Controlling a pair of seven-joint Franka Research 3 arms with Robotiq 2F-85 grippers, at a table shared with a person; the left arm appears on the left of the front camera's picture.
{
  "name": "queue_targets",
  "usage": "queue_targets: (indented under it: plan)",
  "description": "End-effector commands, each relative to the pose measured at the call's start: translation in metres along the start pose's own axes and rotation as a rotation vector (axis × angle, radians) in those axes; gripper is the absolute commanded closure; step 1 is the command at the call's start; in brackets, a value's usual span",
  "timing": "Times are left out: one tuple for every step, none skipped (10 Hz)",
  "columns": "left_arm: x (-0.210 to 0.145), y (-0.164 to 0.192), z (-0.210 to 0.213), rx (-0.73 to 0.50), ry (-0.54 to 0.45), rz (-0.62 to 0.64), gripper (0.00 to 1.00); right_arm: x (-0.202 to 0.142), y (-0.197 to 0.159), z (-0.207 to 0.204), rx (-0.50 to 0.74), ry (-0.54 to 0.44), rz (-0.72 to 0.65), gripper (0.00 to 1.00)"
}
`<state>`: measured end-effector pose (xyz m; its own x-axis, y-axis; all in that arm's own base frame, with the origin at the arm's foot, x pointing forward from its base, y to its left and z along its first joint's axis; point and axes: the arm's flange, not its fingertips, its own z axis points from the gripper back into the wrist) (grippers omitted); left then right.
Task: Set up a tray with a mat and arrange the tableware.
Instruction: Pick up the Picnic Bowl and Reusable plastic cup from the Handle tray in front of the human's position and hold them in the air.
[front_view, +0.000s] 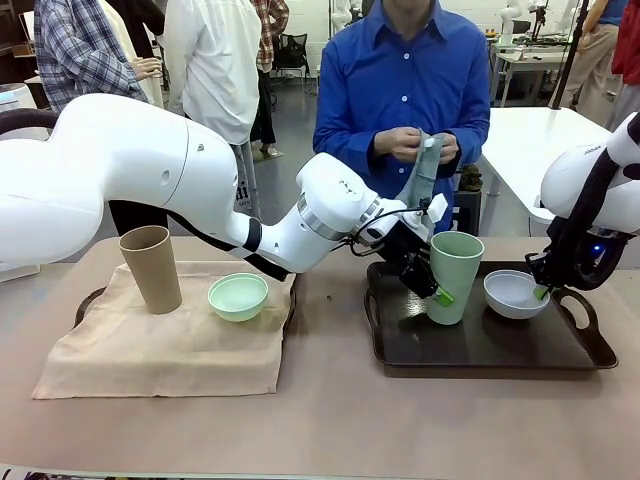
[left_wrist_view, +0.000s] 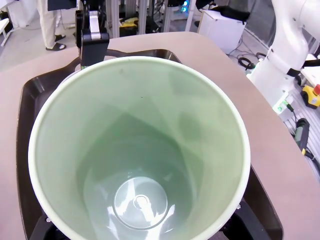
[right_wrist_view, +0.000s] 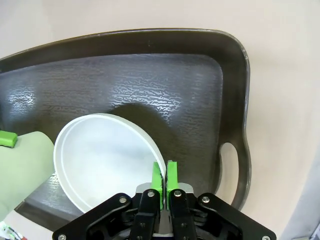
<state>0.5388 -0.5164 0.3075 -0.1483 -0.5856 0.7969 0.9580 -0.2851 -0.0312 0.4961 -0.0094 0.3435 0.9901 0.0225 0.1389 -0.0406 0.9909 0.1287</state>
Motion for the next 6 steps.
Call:
queue_targets:
  plan:
    - [0.004,0.001,0.002,0.008,-0.011,-0.007,0.70,0.004,-0.004,-0.002,0.005,-0.008,0.009,1.00]
    - [0.005,0.000,0.005,0.013,-0.015,-0.004,1.00,0.003,-0.003,0.000,0.014,-0.016,0.010,1.00]
    - [0.006,-0.001,0.009,0.015,-0.016,0.008,0.21,-0.001,-0.002,0.006,0.040,-0.026,0.018,1.00]
    - [0.009,-0.005,0.015,0.012,-0.019,0.013,0.21,-0.006,0.002,0.017,0.070,-0.026,0.015,0.98]
    - [0.015,-0.014,0.026,0.014,-0.038,0.017,0.21,-0.017,0.008,0.037,0.092,-0.039,0.016,0.98]
    - [0.025,-0.027,0.037,0.007,-0.064,0.011,0.21,-0.029,0.014,0.056,0.109,-0.045,0.016,0.98]
